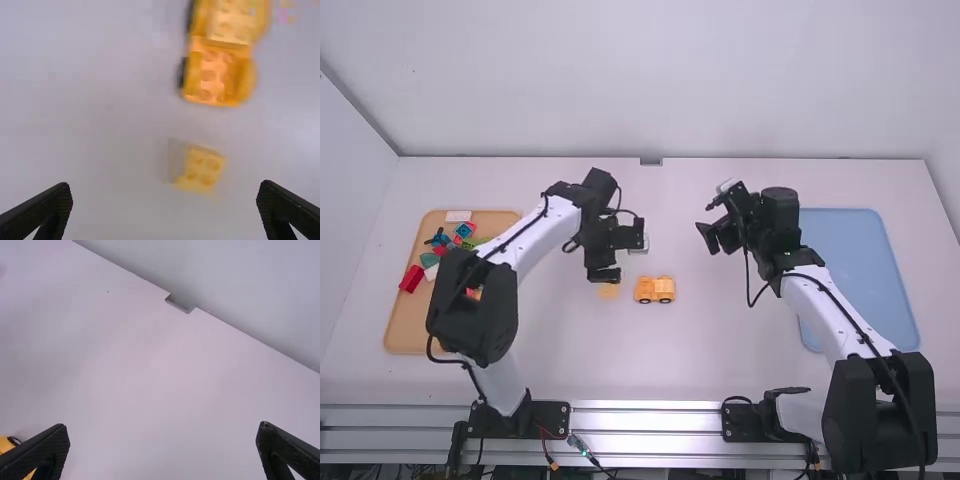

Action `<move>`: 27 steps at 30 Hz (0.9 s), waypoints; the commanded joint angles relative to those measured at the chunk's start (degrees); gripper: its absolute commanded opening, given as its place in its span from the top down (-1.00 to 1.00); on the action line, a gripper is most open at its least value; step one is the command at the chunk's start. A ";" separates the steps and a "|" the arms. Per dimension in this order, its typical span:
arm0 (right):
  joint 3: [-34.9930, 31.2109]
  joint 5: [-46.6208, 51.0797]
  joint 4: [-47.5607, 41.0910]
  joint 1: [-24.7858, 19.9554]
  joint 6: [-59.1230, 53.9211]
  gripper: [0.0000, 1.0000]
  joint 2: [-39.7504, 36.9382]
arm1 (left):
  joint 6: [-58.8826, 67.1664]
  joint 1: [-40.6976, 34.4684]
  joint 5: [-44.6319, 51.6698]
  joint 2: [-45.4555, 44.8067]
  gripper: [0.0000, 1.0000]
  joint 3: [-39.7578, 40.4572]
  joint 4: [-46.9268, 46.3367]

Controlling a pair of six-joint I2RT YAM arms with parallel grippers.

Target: Assemble lego blocks to make yellow taxi

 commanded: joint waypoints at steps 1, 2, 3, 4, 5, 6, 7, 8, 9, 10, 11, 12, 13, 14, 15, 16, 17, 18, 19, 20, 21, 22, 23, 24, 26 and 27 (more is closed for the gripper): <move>-0.61 -1.09 -0.48 0.04 0.13 -0.98 -1.38 | 24.35 5.68 17.75 -1.40 -0.98 -1.99 -2.80; -0.61 -1.38 -0.52 0.04 0.11 -0.98 -1.38 | 27.30 6.62 19.71 -1.40 -0.98 -2.54 -3.28; -0.61 -2.05 -0.59 0.04 0.11 -0.98 -1.38 | 33.07 8.55 23.58 -1.40 -0.98 -3.96 -3.93; -0.61 -3.23 -0.57 0.04 0.09 -0.98 -1.38 | 38.75 11.10 29.22 -1.40 -0.98 -6.67 -3.26; -0.61 -3.87 -0.55 0.04 0.04 -0.98 -1.38 | 40.37 12.48 32.39 -1.40 -0.98 -8.87 -1.55; -0.61 -4.48 -0.48 0.04 -0.22 -0.98 -1.38 | 40.37 13.42 34.51 -1.38 -0.98 -10.84 0.59; -0.61 -5.27 -0.57 0.04 -1.05 -0.98 -1.36 | 39.65 14.27 36.63 -1.38 -0.98 -12.96 3.26; -0.61 -6.27 -0.68 0.04 -1.86 -0.98 -1.36 | 38.34 14.95 38.16 -1.33 -0.98 -15.15 6.45; -0.63 -7.61 -0.79 0.04 -2.93 -0.98 -1.38 | 36.39 15.50 39.06 -1.33 -0.98 -17.25 10.01; -0.63 -10.12 -1.40 0.04 -4.81 -0.98 -1.38 | 31.52 15.98 39.67 -1.33 -0.97 -20.37 15.67; -0.63 -11.32 -1.73 0.04 -6.01 -0.98 -1.38 | 28.98 16.04 39.63 -1.33 -0.98 -21.77 18.56; -0.63 -12.41 -2.01 0.04 -7.06 -0.98 -1.36 | 26.40 16.00 39.58 -1.33 -0.98 -22.97 20.98; -0.68 -14.10 -2.49 0.04 -8.61 -0.98 -1.31 | 22.03 15.37 39.41 -1.33 -0.98 -25.46 25.99; -0.68 -14.73 -2.86 0.04 -9.27 -0.98 -1.29 | 19.87 14.99 39.34 -1.33 -0.98 -26.91 28.68; -0.68 -14.93 -2.93 0.07 -9.57 -0.98 -1.29 | 19.52 14.93 39.32 -1.33 -0.98 -27.15 29.11; -0.68 -15.72 -3.41 0.07 -10.71 -0.98 -1.29 | 17.70 14.47 39.08 -1.16 -0.98 -28.85 32.48; -0.68 -15.67 -3.61 0.04 -10.99 -0.98 -1.29 | 16.90 14.29 38.66 -0.63 -0.98 -29.92 34.64; -0.68 -15.65 -3.72 0.04 -11.04 -0.98 -1.29 | 16.52 14.38 38.29 -0.37 -0.98 -30.36 35.50; -0.68 -15.67 -3.74 0.04 -11.02 -0.99 -1.29 | 16.55 14.47 37.97 -0.20 -0.98 -30.62 35.71; -0.68 -15.67 -3.74 0.04 -11.02 -0.98 -1.29 | 16.61 14.56 37.83 -0.04 -0.98 -30.93 35.82; -0.68 -15.65 -3.76 0.04 -10.97 -0.98 -1.29 | 16.65 14.73 37.83 0.28 -0.99 -31.39 35.93; -0.68 -15.69 -3.76 0.04 -11.02 -0.98 -1.29 | 16.61 14.60 37.62 0.83 -0.97 -31.76 36.54; -0.68 -15.69 -3.76 0.04 -11.02 -0.98 -1.29 | 16.61 14.60 37.62 0.83 -0.97 -31.76 36.54; -0.68 -15.67 -3.74 0.04 -11.02 -0.98 -1.29 | 16.55 14.75 36.81 1.68 -0.92 -31.93 37.29; -0.68 -15.67 -3.72 0.04 -11.02 -0.98 -1.29 | 15.80 14.51 34.84 3.15 -0.86 -31.85 37.81; -0.68 -15.67 -3.74 0.04 -11.02 -0.98 -1.29 | 15.54 14.43 34.40 3.76 -0.86 -31.69 37.94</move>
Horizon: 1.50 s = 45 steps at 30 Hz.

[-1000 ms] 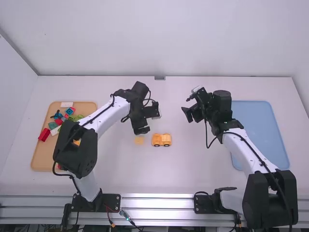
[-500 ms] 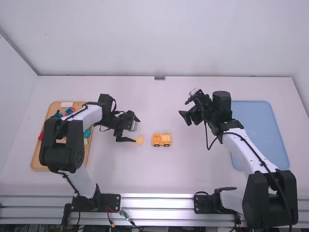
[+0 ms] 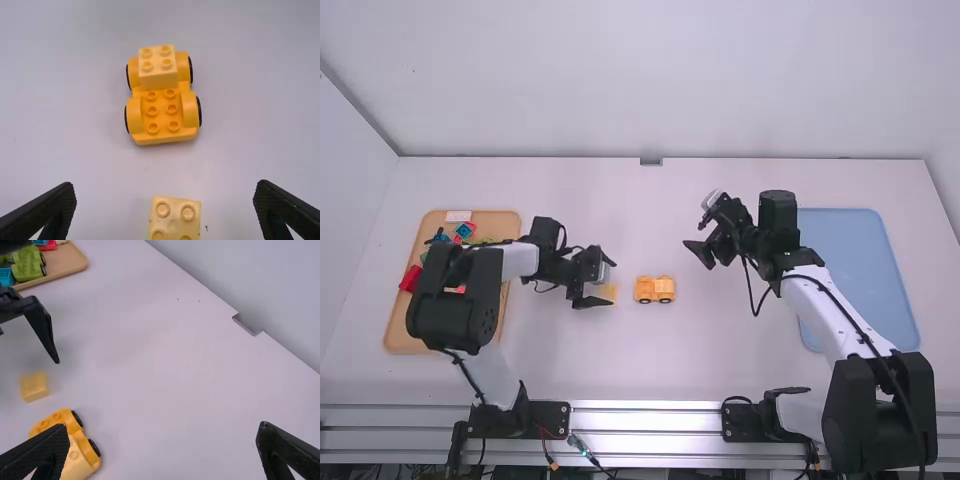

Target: Assemble lego blocks to make yellow taxi

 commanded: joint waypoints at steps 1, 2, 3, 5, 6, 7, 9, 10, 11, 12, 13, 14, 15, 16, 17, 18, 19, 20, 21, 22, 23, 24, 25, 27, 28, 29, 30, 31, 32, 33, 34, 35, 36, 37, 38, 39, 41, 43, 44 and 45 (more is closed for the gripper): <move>-0.66 -0.85 -0.04 0.04 -0.46 -0.98 -1.29 | -1.64 -0.28 -1.42 2.51 -0.85 -0.24 -0.26; -0.66 -0.87 -0.04 0.04 -0.46 -0.98 -1.29 | -1.62 -0.28 -1.68 2.84 -0.81 -0.04 -0.35; -0.66 -0.85 0.02 0.04 -0.46 -0.98 -1.29 | -1.44 -0.31 -2.36 3.58 -0.74 0.48 -0.68; -0.66 -0.85 0.20 0.04 -0.44 -0.98 -1.29 | -1.51 -0.31 -3.04 4.17 -0.67 0.90 -0.59; -0.66 -0.85 0.24 0.04 -0.46 -0.98 -1.29 | -1.46 -0.31 -3.50 4.42 -0.65 1.05 -0.55; -0.66 -0.85 0.22 0.04 -0.48 -0.99 -1.29 | -1.49 -0.31 -3.54 4.42 -0.64 1.14 -0.57; -0.66 -0.83 0.20 0.04 -0.46 -0.98 -1.29 | -1.44 0.09 -3.61 4.42 -0.48 1.11 -0.42; -0.66 -0.85 0.17 0.04 -0.44 -0.98 -1.29 | -1.44 0.22 -3.58 4.42 -0.36 1.07 -0.33; -0.66 -0.85 0.17 0.04 -0.44 -0.98 -1.29 | -1.42 0.46 -3.63 4.42 -0.26 0.94 -0.15; -0.66 -0.85 0.20 0.07 -0.46 -0.98 -1.29 | -1.20 0.42 -3.98 4.42 -0.23 0.68 0.07; -0.66 -0.83 0.20 0.04 -0.46 -0.98 -1.29 | 0.00 0.33 -5.07 4.42 -0.09 0.24 0.00; -0.66 -0.83 0.20 0.04 -0.46 -0.98 -1.29 | 0.00 0.33 -5.07 4.42 -0.09 0.24 0.00; -0.66 -0.85 0.20 0.04 -0.44 -0.98 -1.29 | 0.00 0.33 -5.38 4.42 0.01 -0.22 0.26; -0.66 -0.87 0.24 0.04 -0.44 -0.98 -1.29 | -0.11 0.33 -5.31 4.42 0.06 -0.50 0.66; -0.66 -0.87 0.22 0.04 -0.44 -0.98 -1.29 | -0.17 0.33 -5.33 4.42 0.08 -0.76 1.16; -0.66 -0.83 0.22 0.04 -0.46 -0.98 -1.29 | -0.17 0.33 -5.29 4.42 0.13 -1.27 2.12; -0.66 -0.87 0.26 0.04 -0.46 -0.98 -1.29 | -0.17 0.33 -5.25 4.42 0.15 -1.62 2.75; -0.66 -0.85 0.31 0.04 -0.44 -0.98 -1.29 | -0.20 0.33 -5.09 4.42 0.17 -1.90 3.28; -0.66 -0.85 0.42 0.07 -0.42 -0.98 -1.29 | -0.20 0.33 -4.94 4.42 0.18 -2.05 3.52; -0.66 -0.85 0.44 0.07 -0.44 -0.98 -1.29 | -0.17 0.39 -4.83 4.42 0.21 -2.27 3.74; -0.66 -0.85 0.44 0.04 -0.46 -0.98 -1.29 | -0.17 0.37 -4.87 4.42 0.24 -2.38 3.91; -0.66 -0.87 0.44 0.04 -0.46 -0.98 -1.29 | -0.20 0.37 -4.87 4.42 0.28 -2.38 3.85; -0.66 -0.87 0.44 0.04 -0.46 -0.98 -1.29 | -0.20 0.37 -4.87 4.42 0.28 -2.38 3.78; -0.66 -0.85 0.39 0.04 -0.46 -0.98 -1.29 | -0.20 0.39 -5.07 4.42 0.34 -2.32 3.67; -0.66 -0.83 0.39 0.04 -0.46 -0.98 -1.29 | -0.17 0.37 -5.07 4.42 0.34 -2.34 3.67; -0.66 -0.83 0.39 0.07 -0.46 -0.98 -1.29 | -0.20 0.39 -5.05 4.42 0.34 -2.34 3.67; -0.66 -0.83 0.42 0.07 -0.44 -0.98 -1.29 | -0.20 0.37 -5.05 4.42 0.34 -2.34 3.63; -0.66 -0.85 0.39 0.04 -0.46 -0.98 -1.29 | -0.20 0.37 -5.05 4.42 0.34 -2.34 3.58; -0.66 -0.85 0.37 0.04 -0.46 -0.98 -1.29 | -0.22 0.37 -5.07 4.42 0.34 -2.34 3.50; -0.66 -0.85 0.24 0.04 -0.44 -0.98 -1.29 | -0.24 0.37 -5.05 4.42 0.35 -2.34 3.45; -0.66 -0.85 0.15 0.04 -0.46 -0.98 -1.29 | -0.44 0.39 -5.07 4.42 0.35 -2.34 3.48; -0.66 -0.83 -0.02 0.04 -0.46 -0.98 -1.29 | -0.85 0.37 -5.07 4.42 0.36 -2.34 3.72; -0.66 -0.83 -0.11 0.04 -0.46 -0.98 -1.29 | -1.60 0.37 -5.05 4.42 0.36 -2.27 3.96; -0.66 -0.83 -0.52 0.04 -0.46 -0.98 -1.29 | -2.75 0.39 -5.05 4.39 0.36 -2.12 4.35; -0.66 -0.83 -0.52 0.04 -0.46 -0.98 -1.29 | -2.93 0.37 -5.05 4.39 0.33 -2.08 4.35; -0.66 -0.83 -0.72 0.07 -0.48 -0.98 -1.29 | -4.57 0.37 -5.05 4.37 0.34 -1.64 4.33; -0.66 -0.85 -1.09 0.11 -0.50 -0.98 -1.29 | -6.99 0.37 -5.05 4.35 0.32 -0.90 4.26; -0.68 -0.83 -1.31 0.55 -0.52 -0.98 -1.11 | -11.15 0.37 -5.05 4.35 0.42 0.42 4.26; -0.68 -0.83 -1.31 0.94 -0.50 -0.98 -0.87 | -12.90 0.37 -5.03 4.35 0.46 1.07 4.20; -0.68 -0.85 -1.31 1.18 -0.50 -0.98 -0.63 | -13.81 0.37 -4.85 4.35 0.49 1.55 4.04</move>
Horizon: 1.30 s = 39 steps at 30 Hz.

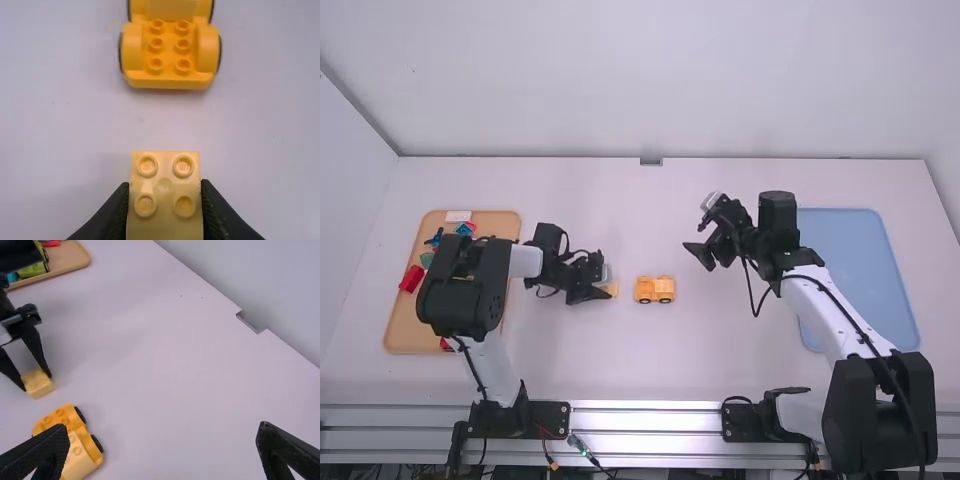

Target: Assemble lego blocks to make yellow taxi

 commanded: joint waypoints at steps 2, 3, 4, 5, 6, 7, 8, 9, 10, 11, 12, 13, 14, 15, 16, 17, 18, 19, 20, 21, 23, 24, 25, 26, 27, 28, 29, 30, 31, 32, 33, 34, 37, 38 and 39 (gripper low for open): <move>-0.70 -0.79 -0.15 1.64 0.17 -0.98 0.24 | -6.03 0.22 1.25 0.35 0.53 3.43 -1.75; -0.70 -0.79 -0.13 2.19 -0.50 -0.98 0.92 | -5.35 0.11 1.31 0.24 0.53 4.20 -2.97; -0.70 -0.76 -0.13 2.49 -1.31 -0.98 1.33 | -5.01 -0.09 1.33 0.15 0.53 4.55 -3.56; -0.70 -0.81 -0.15 3.08 -3.06 -0.98 2.19 | -4.59 -0.57 1.27 -0.13 0.53 5.18 -4.76; -0.70 -0.81 -0.15 3.37 -3.85 -0.98 2.64 | -4.68 -0.79 1.27 -0.31 0.49 5.44 -5.29; -0.70 -0.81 -0.13 4.17 -5.75 -0.98 4.02 | -4.68 -1.42 1.25 -0.83 0.42 6.16 -6.69; -0.70 -0.81 -0.13 4.59 -6.64 -0.98 4.76 | -4.70 -1.95 1.09 -1.27 0.42 6.56 -7.48; -0.70 -0.85 -0.15 5.20 -7.87 -0.98 6.34 | -4.70 -2.95 0.85 -1.99 0.46 6.91 -8.00; -0.70 -0.83 -0.15 5.49 -8.31 -0.98 7.28 | -4.70 -3.76 0.66 -2.51 0.47 6.93 -8.04; -0.70 -0.85 -0.17 5.77 -8.94 -0.98 8.17 | -4.68 -4.46 0.61 -2.99 0.50 6.91 -8.09; -0.70 -0.98 -0.22 6.01 -9.49 -0.98 8.94 | -4.70 -5.05 0.63 -3.39 0.53 6.84 -8.07; -0.70 -1.49 -0.33 6.19 -10.29 -0.99 9.79 | -4.68 -5.75 0.61 -3.98 0.55 6.69 -7.98; -0.70 -3.13 -1.01 6.40 -12.33 -0.98 10.99 | -4.70 -6.58 0.61 -4.79 0.56 6.43 -7.87; -0.70 -5.81 -2.58 6.43 -16.09 -0.98 12.13 | -4.70 -7.56 0.39 -5.92 0.62 6.08 -7.89; -0.70 -7.76 -4.04 6.25 -18.71 -0.98 12.92 | -4.74 -8.13 -0.35 -6.62 0.62 5.88 -7.87; -0.70 -8.72 -4.70 6.21 -19.93 -0.98 13.27 | -4.72 -8.46 -0.90 -7.06 0.63 5.73 -7.85; -0.70 -10.08 -5.62 5.99 -21.73 -0.98 13.88 | -4.70 -8.81 -1.40 -7.41 0.67 5.55 -7.80; -0.70 -11.76 -6.47 5.55 -23.76 -0.99 14.84 | -5.01 -9.31 -1.97 -8.11 0.70 5.25 -7.45; -0.70 -12.59 -6.69 5.44 -24.59 -0.98 15.41 | -5.35 -9.53 -1.95 -8.28 0.70 5.11 -7.23; -0.70 -14.08 -7.23 5.18 -26.25 -0.99 16.39 | -6.58 -10.16 -1.92 -8.66 0.70 4.59 -5.86; -0.72 -15.98 -8.15 5.09 -28.61 -0.99 17.88 | -8.79 -11.34 -2.14 -8.70 0.67 3.54 -2.89; -0.72 -16.20 -8.39 5.20 -29.16 -0.99 18.32 | -9.27 -11.65 -2.32 -8.70 0.65 3.17 -2.01; -0.70 -16.37 -8.81 5.70 -30.58 -0.98 19.54 | -10.88 -12.41 -2.29 -8.63 0.63 2.25 0.13; -0.70 -16.37 -8.85 5.92 -30.82 -0.98 20.06 | -11.47 -12.72 -2.10 -8.63 0.63 1.97 0.96; -0.70 -16.24 -8.63 6.56 -30.84 -0.97 21.22 | -12.85 -13.33 -2.10 -8.61 0.63 1.29 2.60; -0.70 -16.04 -8.31 6.91 -30.82 -0.96 21.88 | -13.68 -13.73 -2.14 -8.61 0.63 0.92 3.54; -0.72 -15.45 -7.50 7.45 -30.80 -0.95 22.93 | -14.62 -14.36 -2.19 -8.61 0.66 0.35 4.70; -0.72 -15.08 -6.71 7.87 -30.64 -0.94 23.85 | -15.34 -14.75 -2.12 -8.61 0.67 -0.09 5.68; -0.72 -14.86 -5.92 8.13 -30.64 -0.94 24.48 | -15.41 -15.02 -2.08 -8.61 0.68 -0.46 6.16; -0.72 -14.71 -5.62 8.31 -30.67 -0.93 24.87 | -15.39 -15.26 -1.68 -8.61 0.68 -0.72 6.56; -0.72 -14.38 -5.33 8.37 -30.82 -0.94 25.40 | -15.43 -15.54 -1.64 -8.61 0.69 -1.14 7.15; -0.72 -13.84 -4.76 8.35 -30.75 -0.94 25.79 | -15.89 -15.61 -1.49 -8.61 0.70 -1.46 7.58; -0.72 -13.92 -3.63 8.17 -30.67 -0.94 27.39 | -19.32 -15.47 -0.76 -8.61 0.72 -1.99 9.38; -0.72 -13.64 -2.62 8.15 -30.67 -0.94 28.41 | -19.23 -15.45 -0.59 -8.61 0.72 -2.01 9.29; -0.72 -13.68 -2.29 8.04 -30.69 -0.94 28.81 | -19.28 -15.50 -0.61 -8.61 0.72 -2.03 9.25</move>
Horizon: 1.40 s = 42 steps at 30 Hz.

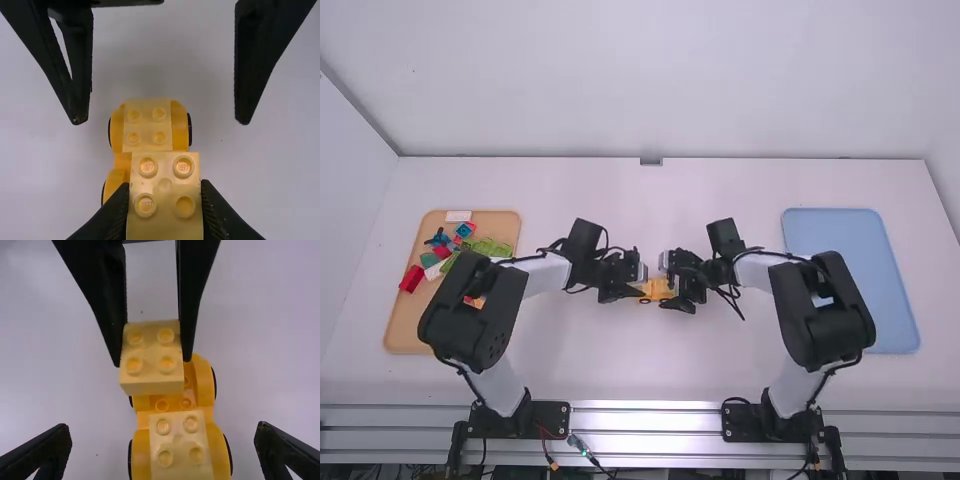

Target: Assemble lego blocks to make yellow taxi

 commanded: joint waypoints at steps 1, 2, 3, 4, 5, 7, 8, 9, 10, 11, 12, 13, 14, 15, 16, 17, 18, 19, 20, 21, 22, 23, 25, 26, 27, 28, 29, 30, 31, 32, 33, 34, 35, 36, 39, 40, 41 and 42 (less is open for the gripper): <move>-0.76 -0.44 0.79 -0.63 -0.26 -0.94 2.34 | -2.10 -0.13 1.86 -0.50 0.72 -0.52 -0.17; -1.01 -0.76 1.66 -0.98 -0.28 -0.94 2.99 | -2.10 -0.13 1.88 -0.50 0.72 -0.52 -0.26; -1.36 -1.14 2.89 -1.11 -0.28 -0.94 3.54 | -2.21 -0.13 1.99 -0.50 0.73 -0.52 -0.33; -2.05 -1.86 5.25 -1.11 -0.28 -0.94 4.61 | -2.60 -0.11 2.27 -0.50 0.78 -0.52 -0.24; -2.14 -1.95 5.62 -1.09 -0.31 -0.94 4.72 | -2.62 -0.11 2.27 -0.50 0.78 -0.55 -0.26; -3.08 -2.99 9.09 -0.81 -0.20 -0.92 6.19 | -3.13 -0.13 2.23 -0.50 0.79 -0.52 -0.22; -4.15 -3.85 12.22 -0.74 0.52 -0.88 7.13 | -3.13 -0.13 2.25 -0.50 0.79 -0.52 -0.24; -4.35 -4.00 12.76 -0.74 0.83 -0.88 7.13 | -3.10 -0.13 2.25 -0.50 0.79 -0.52 -0.24; -5.25 -3.85 15.10 -1.03 2.12 -0.87 7.28 | -3.15 -0.11 2.23 -0.50 0.79 -0.55 -0.28; -5.57 -3.76 16.06 -1.05 2.67 -0.86 7.28 | -3.13 -0.11 2.25 -0.50 0.79 -0.59 -0.26; -6.12 -3.76 17.59 -1.05 3.21 -0.86 7.28 | -3.08 -0.13 2.25 -0.50 0.79 -0.74 -0.17; -6.40 -3.76 18.25 -1.05 3.17 -0.85 7.28 | -2.95 -0.17 2.25 -0.50 0.80 -0.87 0.00; -6.97 -3.85 19.45 -1.05 3.19 -0.84 7.28 | -2.95 -0.17 2.25 -0.44 0.80 -1.16 0.48; -7.45 -3.89 20.74 -1.05 3.19 -0.83 7.28 | -2.97 -0.17 2.23 -0.35 0.81 -1.55 1.33; -7.87 -3.91 21.51 -1.03 3.19 -0.82 7.32 | -3.02 -0.17 2.23 -0.13 0.81 -2.03 2.49; -8.02 -3.89 21.84 -1.03 3.19 -0.81 7.32 | -3.15 -0.17 2.23 -0.09 0.81 -2.25 2.97; -8.24 -3.89 22.38 -0.96 3.26 -0.79 7.32 | -3.15 -0.17 2.25 -0.02 0.81 -2.60 3.65; -8.31 -3.74 22.73 -0.63 3.82 -0.75 7.32 | -3.13 -0.15 2.27 0.02 0.81 -3.21 4.61; -8.20 -3.72 22.80 -0.42 4.17 -0.72 7.32 | -3.17 -0.17 2.25 0.02 0.81 -3.50 5.14; -8.13 -3.69 22.71 -0.33 4.28 -0.70 7.32 | -3.19 -0.17 2.25 0.02 0.81 -3.63 5.29; -7.87 -3.72 22.45 -0.17 4.22 -0.58 7.32 | -3.13 -0.17 2.23 0.02 0.81 -3.89 5.57; -7.65 -3.65 22.27 -0.22 4.28 -0.43 7.32 | -3.17 -0.15 2.23 0.02 0.82 -3.98 5.73; -7.61 -3.54 22.32 -0.22 4.24 -0.27 7.32 | -3.10 -0.17 2.23 0.02 0.83 -4.02 5.84; -7.58 -3.56 22.29 -0.24 4.28 -0.19 7.32 | -3.15 -0.17 2.19 0.02 0.83 -4.02 6.01; -7.63 -3.56 22.34 -0.24 4.55 -0.12 7.32 | -3.17 -0.17 2.12 0.04 0.83 -4.00 6.27; -7.63 -3.56 22.36 -0.24 4.68 -0.11 7.32 | -3.17 -0.17 2.03 0.04 0.83 -4.02 6.32; -7.72 -3.56 22.34 -0.24 4.66 -0.05 7.32 | -3.15 -0.17 2.03 0.04 0.83 -4.02 6.67; -7.72 -3.56 22.34 -0.24 4.70 -0.05 7.32 | -3.15 -0.17 1.99 0.04 0.83 -4.02 6.78; -7.78 -3.56 22.27 -0.24 4.68 -0.05 7.32 | -3.10 -0.13 1.22 0.15 0.83 -4.00 6.80; -7.80 -3.56 22.27 -0.24 4.70 -0.05 7.32 | -3.10 -0.11 1.07 0.15 0.83 -4.00 6.80; -7.82 -3.58 22.23 -0.24 4.72 -0.05 7.32 | -3.13 -0.09 0.15 0.37 0.84 -4.00 6.82; -7.82 -3.54 22.05 -0.24 4.68 -0.06 7.32 | -3.10 -0.11 -0.13 0.50 0.84 -4.00 6.80; -7.82 -3.56 21.99 -0.24 4.68 -0.05 7.32 | -2.95 -0.11 -0.33 0.72 0.84 -4.00 6.80; -7.82 -3.56 21.88 -0.24 4.68 -0.06 7.32 | -2.93 -0.11 -0.31 0.81 0.85 -4.02 6.80; -7.52 -2.80 20.44 -0.24 4.00 -0.05 7.32 | -2.95 -0.11 -0.28 1.73 0.87 -4.00 7.10; -7.37 -2.51 20.02 -0.24 3.74 -0.06 7.32 | -2.95 -0.11 -0.20 1.90 0.87 -4.00 7.28; -6.95 -2.01 18.64 -0.24 2.93 -0.05 7.32 | -2.95 -0.11 -0.04 2.32 0.87 -4.00 7.63; -6.62 -2.05 17.75 -0.24 2.47 -0.05 7.32 | -2.95 -0.11 0.17 2.67 0.88 -4.00 7.91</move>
